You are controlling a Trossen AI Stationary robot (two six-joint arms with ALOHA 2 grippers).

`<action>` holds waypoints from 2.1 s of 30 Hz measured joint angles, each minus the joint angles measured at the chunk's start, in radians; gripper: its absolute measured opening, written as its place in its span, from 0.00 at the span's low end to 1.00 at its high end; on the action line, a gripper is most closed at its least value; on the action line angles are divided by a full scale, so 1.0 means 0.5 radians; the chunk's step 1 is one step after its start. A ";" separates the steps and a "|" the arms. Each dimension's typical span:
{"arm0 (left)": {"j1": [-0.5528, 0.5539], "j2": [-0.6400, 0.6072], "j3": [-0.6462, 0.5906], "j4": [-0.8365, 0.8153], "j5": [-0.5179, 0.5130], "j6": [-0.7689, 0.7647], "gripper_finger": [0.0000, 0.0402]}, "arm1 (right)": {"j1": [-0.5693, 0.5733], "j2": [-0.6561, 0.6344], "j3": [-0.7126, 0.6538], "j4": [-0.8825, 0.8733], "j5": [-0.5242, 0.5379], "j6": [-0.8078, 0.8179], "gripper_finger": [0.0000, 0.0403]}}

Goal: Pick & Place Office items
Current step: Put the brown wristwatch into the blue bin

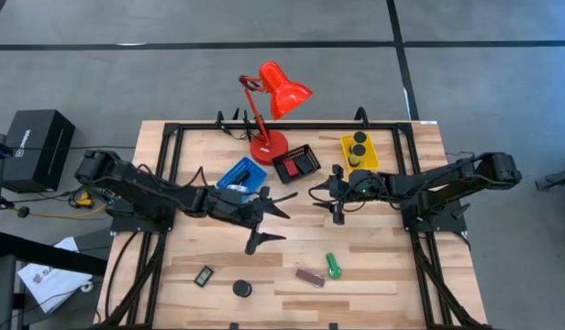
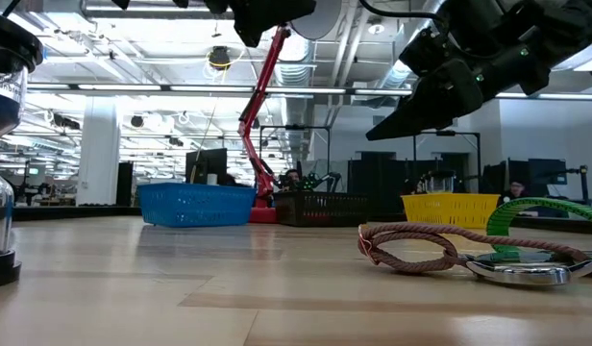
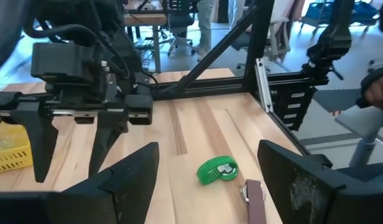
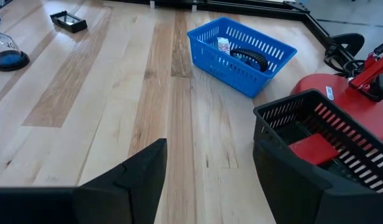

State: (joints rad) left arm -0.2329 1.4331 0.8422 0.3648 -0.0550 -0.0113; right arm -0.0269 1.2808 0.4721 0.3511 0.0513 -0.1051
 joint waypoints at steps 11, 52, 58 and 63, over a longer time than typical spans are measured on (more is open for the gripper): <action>-0.105 0.335 0.292 -0.012 0.043 0.181 0.67 | 0.001 0.000 -0.001 0.007 0.000 0.001 0.57; -0.259 1.556 0.850 -0.184 0.057 0.071 0.62 | -0.020 0.000 -0.001 -0.281 -0.003 0.377 0.57; -0.244 1.556 0.847 -0.165 0.039 0.065 0.53 | 0.030 0.000 -0.001 -0.282 -0.004 0.371 0.57; -0.223 1.556 0.846 -0.163 0.071 0.066 0.42 | 0.040 0.000 -0.001 -0.260 -0.004 0.349 0.57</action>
State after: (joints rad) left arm -0.3444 2.2112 1.2652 0.2831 -0.0196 0.0216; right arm -0.0071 1.2808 0.4717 0.2211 0.0494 0.0696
